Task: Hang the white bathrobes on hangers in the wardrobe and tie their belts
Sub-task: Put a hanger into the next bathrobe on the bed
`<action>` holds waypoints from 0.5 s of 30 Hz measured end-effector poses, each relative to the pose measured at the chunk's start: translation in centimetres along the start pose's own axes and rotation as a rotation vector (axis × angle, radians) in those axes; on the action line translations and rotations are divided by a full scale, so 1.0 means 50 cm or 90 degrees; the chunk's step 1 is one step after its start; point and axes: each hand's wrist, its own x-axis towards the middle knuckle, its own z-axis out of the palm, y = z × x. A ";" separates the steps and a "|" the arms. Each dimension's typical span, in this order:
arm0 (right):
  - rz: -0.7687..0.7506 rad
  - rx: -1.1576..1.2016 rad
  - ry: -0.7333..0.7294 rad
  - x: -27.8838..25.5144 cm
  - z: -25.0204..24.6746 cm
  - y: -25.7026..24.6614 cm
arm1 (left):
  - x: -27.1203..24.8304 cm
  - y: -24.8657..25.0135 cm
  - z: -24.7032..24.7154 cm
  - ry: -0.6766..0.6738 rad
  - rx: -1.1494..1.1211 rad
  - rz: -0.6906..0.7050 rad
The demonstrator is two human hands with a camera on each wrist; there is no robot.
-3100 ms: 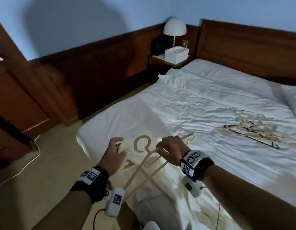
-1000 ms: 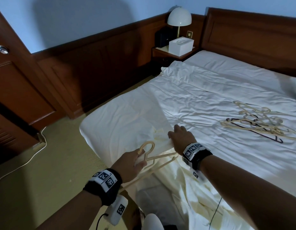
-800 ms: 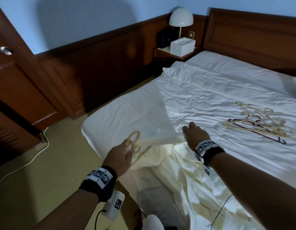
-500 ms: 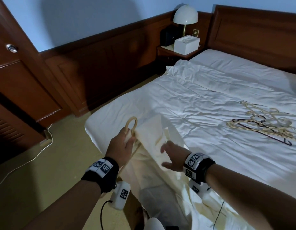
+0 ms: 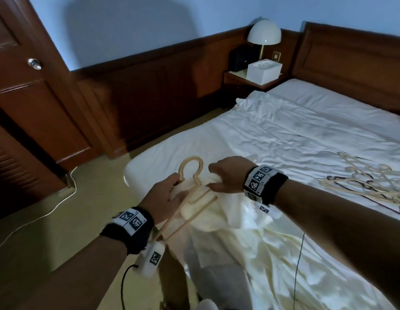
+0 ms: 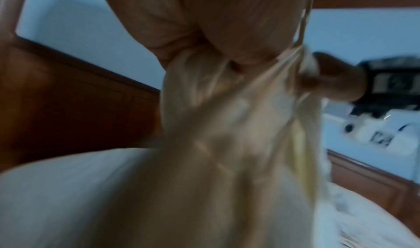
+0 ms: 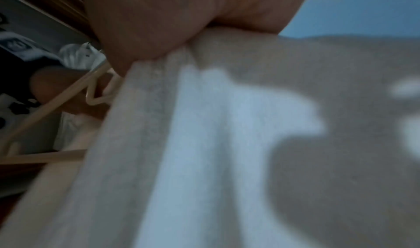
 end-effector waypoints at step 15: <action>-0.026 -0.188 0.020 0.404 -0.314 -0.121 | 0.018 -0.246 -0.557 0.263 0.303 -0.169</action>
